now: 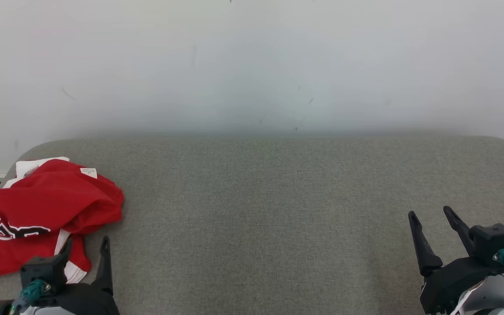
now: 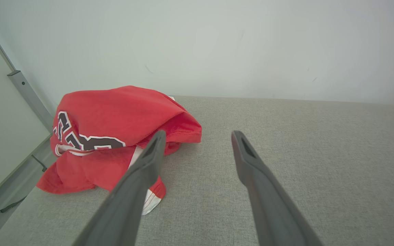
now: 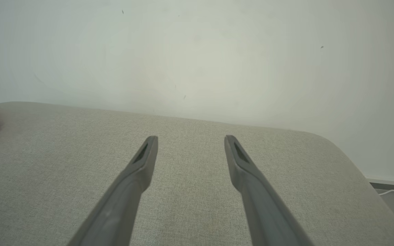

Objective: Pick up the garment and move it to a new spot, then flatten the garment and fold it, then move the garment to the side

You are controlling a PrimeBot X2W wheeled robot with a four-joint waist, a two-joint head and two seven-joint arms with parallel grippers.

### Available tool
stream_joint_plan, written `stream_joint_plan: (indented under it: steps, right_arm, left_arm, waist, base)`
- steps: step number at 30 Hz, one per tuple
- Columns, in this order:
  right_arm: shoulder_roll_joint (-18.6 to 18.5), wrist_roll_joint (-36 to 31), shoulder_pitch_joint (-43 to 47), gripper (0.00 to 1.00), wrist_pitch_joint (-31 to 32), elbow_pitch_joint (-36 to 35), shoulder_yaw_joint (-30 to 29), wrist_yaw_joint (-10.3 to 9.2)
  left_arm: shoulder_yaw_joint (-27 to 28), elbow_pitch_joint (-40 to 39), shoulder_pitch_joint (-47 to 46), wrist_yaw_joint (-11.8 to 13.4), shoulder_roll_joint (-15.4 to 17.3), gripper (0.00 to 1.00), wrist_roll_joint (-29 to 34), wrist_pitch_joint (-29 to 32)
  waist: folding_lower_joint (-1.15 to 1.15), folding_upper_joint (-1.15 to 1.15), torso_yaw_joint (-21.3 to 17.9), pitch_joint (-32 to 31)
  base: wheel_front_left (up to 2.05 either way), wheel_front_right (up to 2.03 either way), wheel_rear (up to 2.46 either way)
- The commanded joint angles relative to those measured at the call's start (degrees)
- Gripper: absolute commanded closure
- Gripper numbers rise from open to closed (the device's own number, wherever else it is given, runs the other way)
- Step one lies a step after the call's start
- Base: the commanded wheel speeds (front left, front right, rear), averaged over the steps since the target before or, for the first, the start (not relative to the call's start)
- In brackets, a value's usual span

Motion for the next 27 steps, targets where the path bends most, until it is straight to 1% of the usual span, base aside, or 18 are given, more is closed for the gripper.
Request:
stream_joint_plan:
  steps: [1, 5, 20, 27]
  right_arm:
    - [-0.35, -0.1, 0.37, 0.0, 0.28, -0.27, -0.18, 0.17]
    - [-0.34, 0.54, 0.55, 0.0, 1.2, -0.6, -0.21, 0.17]
    - [-0.34, 1.2, 0.61, 0.0, 2.08, -0.85, -0.31, 0.17]
    - [-0.32, 1.7, 1.06, 0.0, 2.14, -0.54, -0.12, 0.17]
  left_arm:
    - [-0.05, -0.14, 0.42, 0.03, 0.46, 0.0, -0.02, 0.11]
    - [0.03, -0.43, 0.52, -0.36, 0.36, 0.0, -1.03, 0.62]
    - [0.31, -0.38, 0.26, -0.39, 0.32, 0.0, -2.36, -0.17]
    - [0.21, -0.25, -0.41, -0.28, 0.37, 0.0, -2.61, -0.63]
  waist:
    - [0.0, 0.0, -0.07, -0.02]
    - [0.0, 0.0, -0.17, -0.06]
    - [0.0, 0.0, 0.33, -0.13]
    - [0.0, 0.0, 2.28, -0.22]
  base:
    - [0.0, 0.0, 0.0]
    - [0.0, 0.0, 0.0]
    - [0.0, 0.0, 0.0]
    - [0.0, 0.0, 0.0]
